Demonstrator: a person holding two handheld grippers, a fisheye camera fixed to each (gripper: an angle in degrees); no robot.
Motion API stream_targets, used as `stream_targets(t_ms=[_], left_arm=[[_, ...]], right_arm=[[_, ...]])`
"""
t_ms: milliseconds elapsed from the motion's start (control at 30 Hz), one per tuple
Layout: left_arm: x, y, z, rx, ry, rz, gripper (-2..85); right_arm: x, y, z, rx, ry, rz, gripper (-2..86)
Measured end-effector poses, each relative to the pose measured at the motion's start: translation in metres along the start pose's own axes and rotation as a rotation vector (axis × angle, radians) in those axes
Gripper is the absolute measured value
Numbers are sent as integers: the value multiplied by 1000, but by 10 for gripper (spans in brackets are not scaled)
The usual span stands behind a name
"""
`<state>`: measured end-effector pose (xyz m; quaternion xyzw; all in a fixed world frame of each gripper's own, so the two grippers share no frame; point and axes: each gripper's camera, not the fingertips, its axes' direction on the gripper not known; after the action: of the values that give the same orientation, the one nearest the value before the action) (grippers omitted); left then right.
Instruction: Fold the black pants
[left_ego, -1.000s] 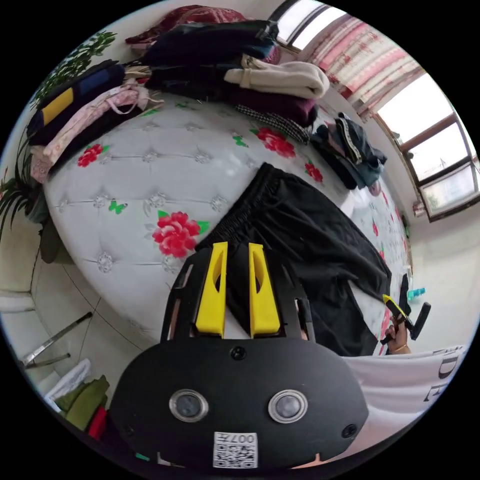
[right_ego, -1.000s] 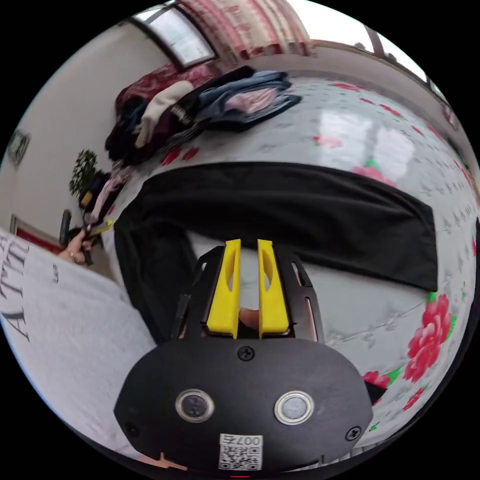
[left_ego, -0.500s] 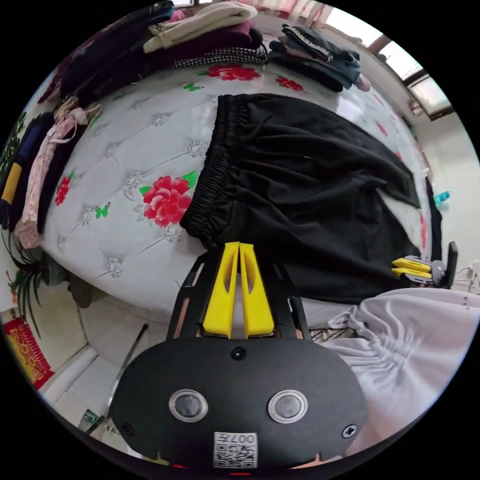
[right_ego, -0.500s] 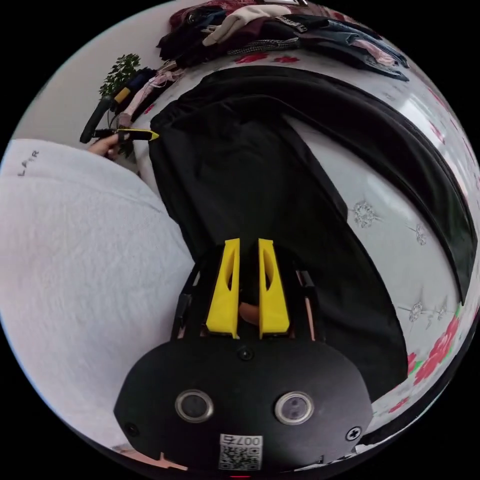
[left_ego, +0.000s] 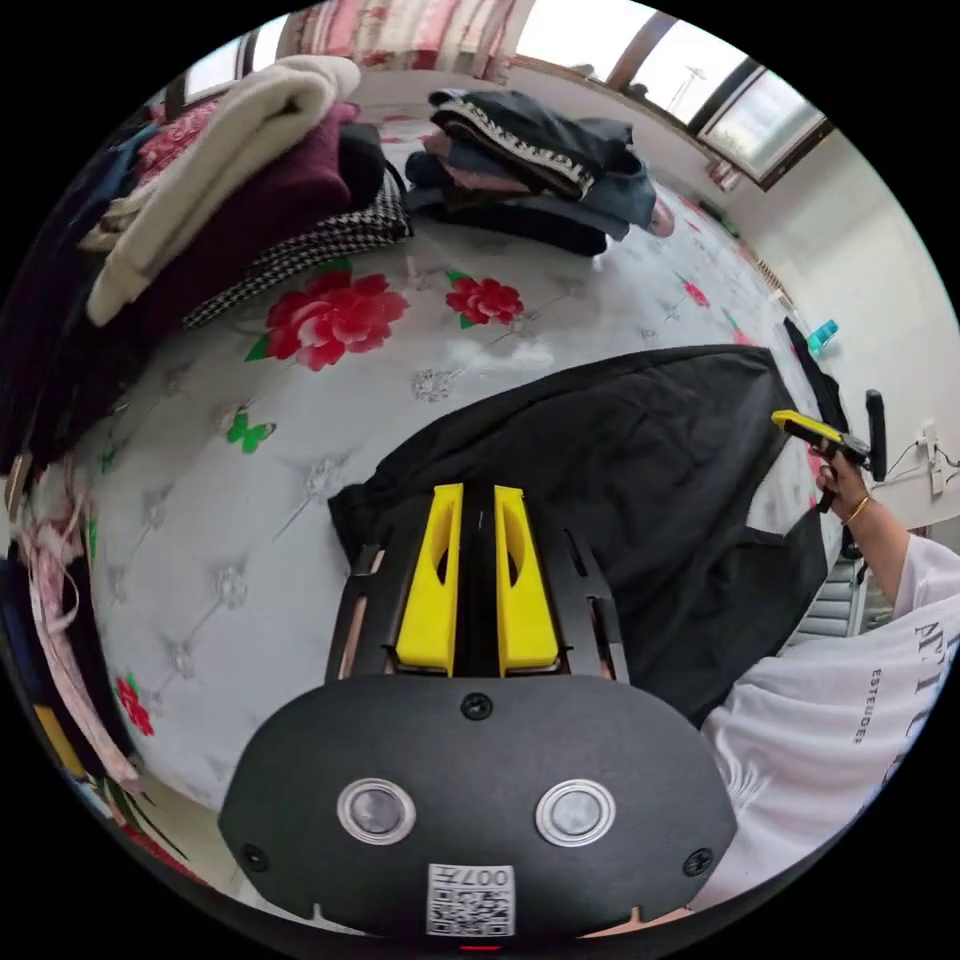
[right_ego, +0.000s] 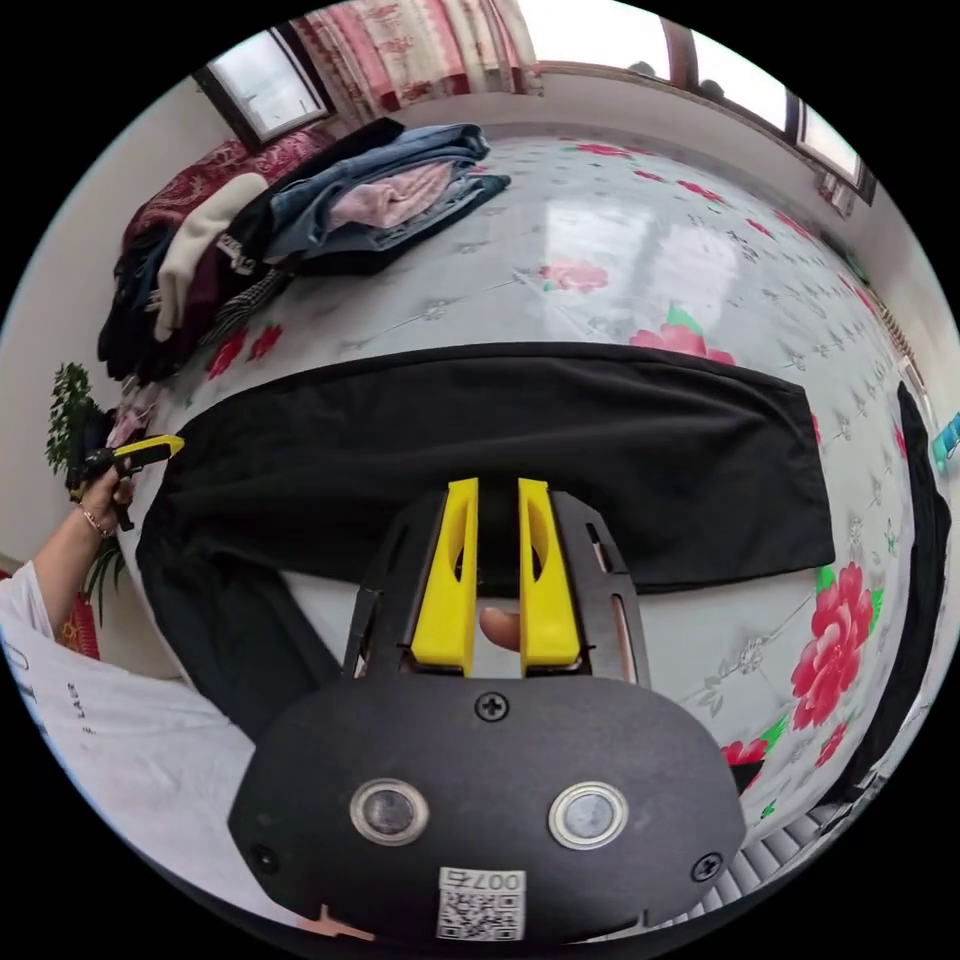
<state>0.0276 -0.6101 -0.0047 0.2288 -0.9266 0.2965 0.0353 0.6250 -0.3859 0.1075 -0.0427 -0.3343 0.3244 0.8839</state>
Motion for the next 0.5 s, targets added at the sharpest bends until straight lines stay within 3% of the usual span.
stream_targets(t_ms=[33, 100, 233, 500], left_arm=[[1, -13, 21, -66, -50, 10, 24], [3, -22, 24, -13, -122, 38, 3], [-3, -50, 30, 23, -221, 6, -8], [-29, -65, 19, 112, -87, -224, 16]], right_arm=[[1, -8, 13, -13, 21, 7, 66], [3, -18, 37, -61, 57, 15, 63], [3, -31, 53, 36, 105, -16, 60], [27, -74, 59, 41, 12, 92, 65]])
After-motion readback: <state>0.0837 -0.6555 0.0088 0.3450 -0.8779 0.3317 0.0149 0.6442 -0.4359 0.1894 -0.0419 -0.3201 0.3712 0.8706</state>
